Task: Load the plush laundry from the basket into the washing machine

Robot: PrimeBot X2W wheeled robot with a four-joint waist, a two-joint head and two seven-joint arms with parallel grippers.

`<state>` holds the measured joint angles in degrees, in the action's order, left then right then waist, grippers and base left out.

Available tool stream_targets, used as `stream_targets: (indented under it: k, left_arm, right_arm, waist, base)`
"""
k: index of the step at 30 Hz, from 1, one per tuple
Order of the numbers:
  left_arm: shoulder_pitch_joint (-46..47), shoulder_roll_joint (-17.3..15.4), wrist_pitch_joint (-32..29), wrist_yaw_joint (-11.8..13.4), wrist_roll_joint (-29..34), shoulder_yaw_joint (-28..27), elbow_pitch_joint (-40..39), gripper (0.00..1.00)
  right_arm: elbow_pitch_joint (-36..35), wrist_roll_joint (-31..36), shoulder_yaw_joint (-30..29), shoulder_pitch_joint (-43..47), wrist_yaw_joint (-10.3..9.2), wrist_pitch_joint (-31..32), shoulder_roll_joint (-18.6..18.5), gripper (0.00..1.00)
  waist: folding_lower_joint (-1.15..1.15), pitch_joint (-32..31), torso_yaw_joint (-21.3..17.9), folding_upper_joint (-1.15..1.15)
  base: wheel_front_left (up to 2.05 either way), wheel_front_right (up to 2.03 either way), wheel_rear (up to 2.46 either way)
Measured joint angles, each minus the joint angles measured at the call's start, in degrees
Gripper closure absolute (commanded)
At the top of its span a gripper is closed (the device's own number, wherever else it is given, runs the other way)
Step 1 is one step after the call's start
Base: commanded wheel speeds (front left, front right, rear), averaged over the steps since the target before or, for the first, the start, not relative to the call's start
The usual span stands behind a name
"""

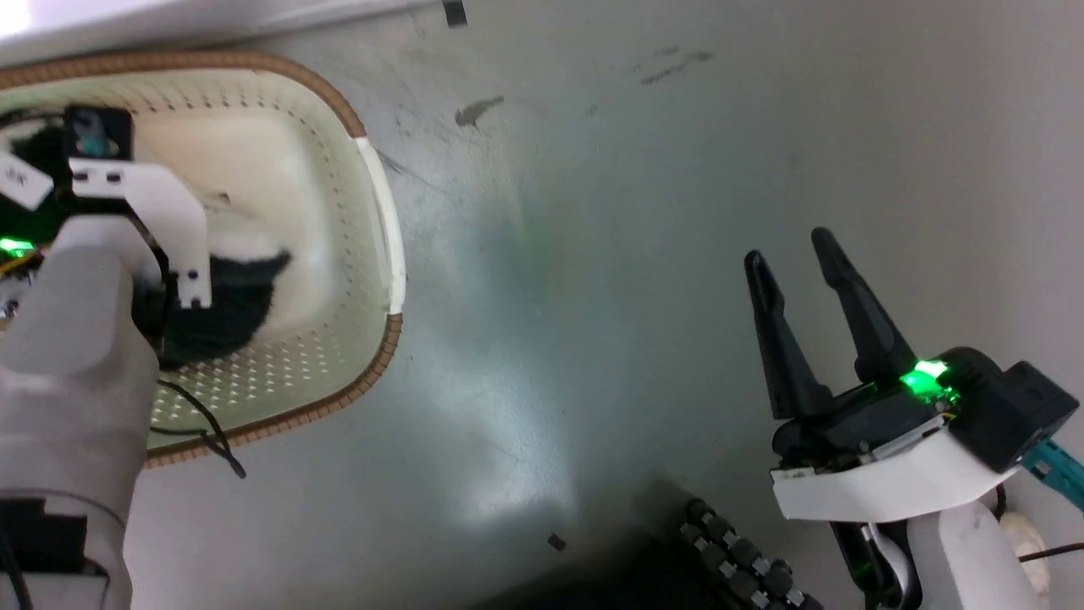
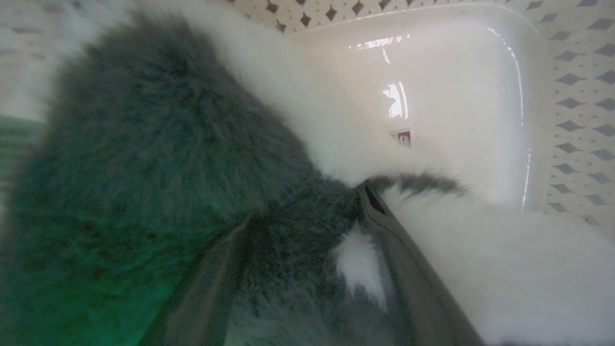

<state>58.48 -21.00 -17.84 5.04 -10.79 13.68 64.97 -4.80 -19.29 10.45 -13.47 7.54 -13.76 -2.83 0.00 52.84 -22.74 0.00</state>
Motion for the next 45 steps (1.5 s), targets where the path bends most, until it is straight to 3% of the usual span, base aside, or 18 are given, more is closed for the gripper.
stream_targets:
  k: [7,8,9,16,24,37,40,45]
  left_arm:
    - [4.9,0.0,-3.0,-0.1,-1.0,1.3,2.6,0.00]
    - [5.3,0.0,-3.2,-0.1,-1.1,1.5,2.7,0.23]
    - [5.5,0.1,-3.3,-0.1,-1.2,1.6,2.7,1.00]
    - [4.0,0.1,-2.1,-0.8,-2.2,1.9,2.9,1.00]
    - [-2.3,1.9,4.5,-1.1,-3.0,2.4,3.5,1.00]
    - [-10.6,8.1,21.1,-5.6,-5.7,2.9,3.8,1.00]
    - [-14.7,10.3,28.0,-7.4,-6.7,3.1,3.7,1.00]
    - [-19.2,12.2,31.7,-8.7,-7.4,3.4,1.6,1.00]
  right_arm:
    - [-0.6,-0.9,-0.1,-0.3,0.00,-0.7,0.0,0.00]
    - [-0.6,-0.9,0.0,-0.3,0.00,-0.7,0.0,0.00]
    - [-0.6,-0.9,0.0,-0.3,0.00,-0.8,0.0,0.00]
    - [-0.4,-0.5,0.0,-1.9,0.00,-1.0,0.0,0.00]
    - [0.2,2.7,-2.8,-1.6,0.00,-1.0,0.0,0.00]
    - [0.6,9.0,-7.0,3.9,0.00,-1.0,0.0,0.00]
    - [1.0,11.1,-7.4,6.8,0.00,-1.0,0.0,0.00]
    - [1.2,12.4,-7.8,9.5,0.00,-1.0,0.0,0.00]
  waist:
    - [-0.01,3.9,-0.9,0.00]
    - [0.00,4.2,-1.0,0.00]
    - [0.00,4.4,-1.0,0.00]
    - [0.01,3.3,-0.8,0.00]
    - [0.01,-2.3,1.2,0.00]
    - [0.01,-17.4,7.0,0.00]
    - [0.00,-23.7,9.6,0.00]
    - [0.00,-29.8,12.2,0.00]
  base:
    - [0.00,0.00,0.00]
    - [0.00,0.00,0.00]
    - [0.00,0.00,0.00]
    - [0.00,0.00,0.00]
    - [0.00,0.00,0.00]
    - [0.00,0.00,0.00]
    - [0.00,0.00,0.00]
    - [0.00,0.00,0.00]
